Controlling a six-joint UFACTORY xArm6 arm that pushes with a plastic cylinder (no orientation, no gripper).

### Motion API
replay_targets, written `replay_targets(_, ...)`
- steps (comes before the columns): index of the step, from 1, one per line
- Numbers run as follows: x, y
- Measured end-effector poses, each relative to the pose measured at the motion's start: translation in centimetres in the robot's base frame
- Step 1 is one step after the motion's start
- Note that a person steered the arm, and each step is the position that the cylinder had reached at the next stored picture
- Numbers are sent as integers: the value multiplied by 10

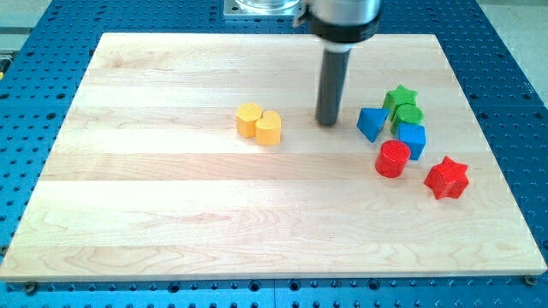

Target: Push the green blocks close to the triangle

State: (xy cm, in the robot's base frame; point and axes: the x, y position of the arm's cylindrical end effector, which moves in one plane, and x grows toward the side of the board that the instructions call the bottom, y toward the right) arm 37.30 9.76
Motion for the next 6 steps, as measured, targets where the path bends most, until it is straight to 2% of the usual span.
replay_targets(1,-41,25)
replay_targets(2,-58,62)
replay_targets(3,-54,108)
replay_targets(4,-32,121)
replay_targets(6,-17,116)
